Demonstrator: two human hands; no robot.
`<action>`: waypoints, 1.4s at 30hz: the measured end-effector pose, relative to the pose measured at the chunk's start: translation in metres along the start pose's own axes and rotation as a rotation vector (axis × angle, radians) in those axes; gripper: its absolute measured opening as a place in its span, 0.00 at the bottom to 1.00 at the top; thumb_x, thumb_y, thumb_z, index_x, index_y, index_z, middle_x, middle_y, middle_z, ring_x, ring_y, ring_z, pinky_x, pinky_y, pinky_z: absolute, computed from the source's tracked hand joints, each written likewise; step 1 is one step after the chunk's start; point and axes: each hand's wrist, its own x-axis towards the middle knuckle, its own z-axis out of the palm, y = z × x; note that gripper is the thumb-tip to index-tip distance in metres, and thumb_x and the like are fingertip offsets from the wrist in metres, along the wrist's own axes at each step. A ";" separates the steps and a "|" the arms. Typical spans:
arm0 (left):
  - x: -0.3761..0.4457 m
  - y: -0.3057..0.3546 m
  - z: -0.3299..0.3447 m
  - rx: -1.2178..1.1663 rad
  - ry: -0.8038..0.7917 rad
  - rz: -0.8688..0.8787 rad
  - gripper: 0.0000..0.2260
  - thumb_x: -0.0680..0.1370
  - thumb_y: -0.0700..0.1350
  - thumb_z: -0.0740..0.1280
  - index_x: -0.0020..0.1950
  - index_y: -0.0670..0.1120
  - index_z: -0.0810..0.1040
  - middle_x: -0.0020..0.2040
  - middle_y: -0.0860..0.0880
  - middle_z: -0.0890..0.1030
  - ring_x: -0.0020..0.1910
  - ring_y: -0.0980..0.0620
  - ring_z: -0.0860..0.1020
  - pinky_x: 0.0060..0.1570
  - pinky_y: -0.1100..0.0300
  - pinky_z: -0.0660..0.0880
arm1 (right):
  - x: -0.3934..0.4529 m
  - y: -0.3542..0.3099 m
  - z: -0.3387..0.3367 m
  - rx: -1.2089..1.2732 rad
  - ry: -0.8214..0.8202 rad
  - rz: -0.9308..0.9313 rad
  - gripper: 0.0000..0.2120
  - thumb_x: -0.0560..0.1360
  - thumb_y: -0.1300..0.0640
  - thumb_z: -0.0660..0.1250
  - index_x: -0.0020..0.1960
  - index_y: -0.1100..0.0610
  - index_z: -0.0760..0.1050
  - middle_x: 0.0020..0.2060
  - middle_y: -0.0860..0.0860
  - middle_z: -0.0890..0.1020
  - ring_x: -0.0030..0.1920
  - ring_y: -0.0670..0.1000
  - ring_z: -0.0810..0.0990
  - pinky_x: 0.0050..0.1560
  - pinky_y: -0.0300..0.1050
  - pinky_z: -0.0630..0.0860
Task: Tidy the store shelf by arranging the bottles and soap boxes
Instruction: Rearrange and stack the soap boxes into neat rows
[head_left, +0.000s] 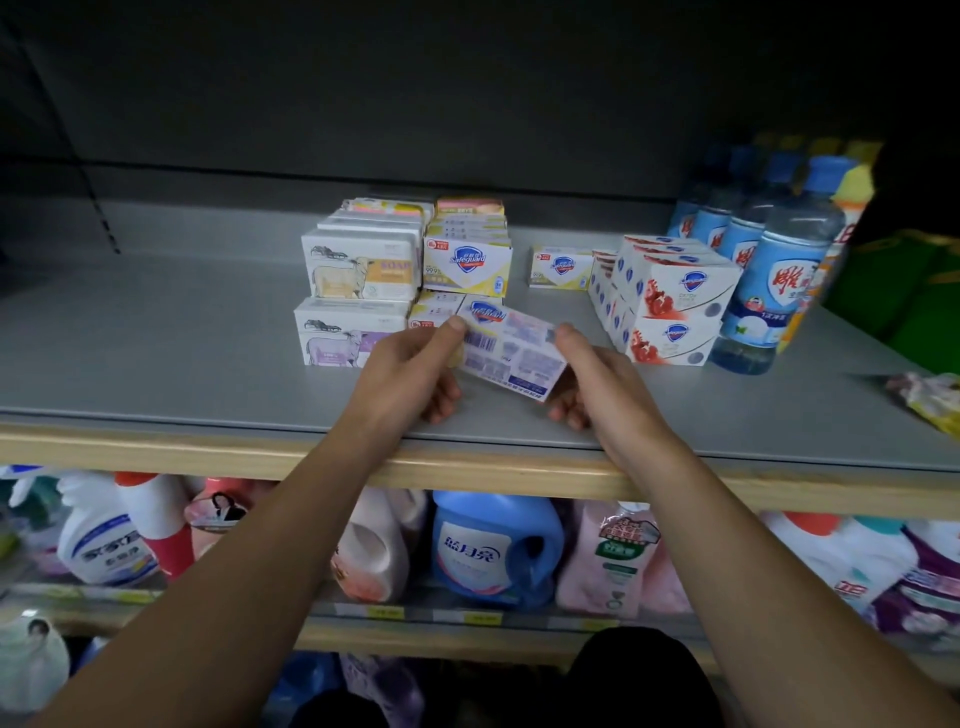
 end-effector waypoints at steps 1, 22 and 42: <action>0.000 -0.001 0.000 0.016 0.007 0.006 0.17 0.75 0.64 0.65 0.41 0.50 0.78 0.28 0.43 0.78 0.23 0.48 0.74 0.23 0.61 0.70 | 0.000 -0.001 -0.001 0.011 -0.001 0.012 0.29 0.67 0.29 0.61 0.41 0.54 0.83 0.32 0.55 0.84 0.27 0.50 0.77 0.23 0.39 0.67; -0.001 -0.005 -0.006 -0.137 -0.130 0.163 0.22 0.76 0.33 0.68 0.69 0.47 0.73 0.60 0.44 0.81 0.55 0.42 0.81 0.48 0.46 0.81 | -0.002 0.005 0.001 0.136 -0.073 -0.120 0.15 0.84 0.53 0.57 0.52 0.45 0.82 0.53 0.51 0.86 0.56 0.53 0.83 0.55 0.47 0.80; 0.000 -0.009 -0.009 -0.208 -0.164 0.244 0.17 0.69 0.37 0.74 0.56 0.49 0.83 0.64 0.50 0.79 0.56 0.54 0.79 0.56 0.61 0.75 | -0.002 0.009 -0.008 0.175 -0.215 -0.247 0.18 0.64 0.57 0.73 0.52 0.42 0.83 0.55 0.43 0.84 0.56 0.49 0.81 0.64 0.51 0.75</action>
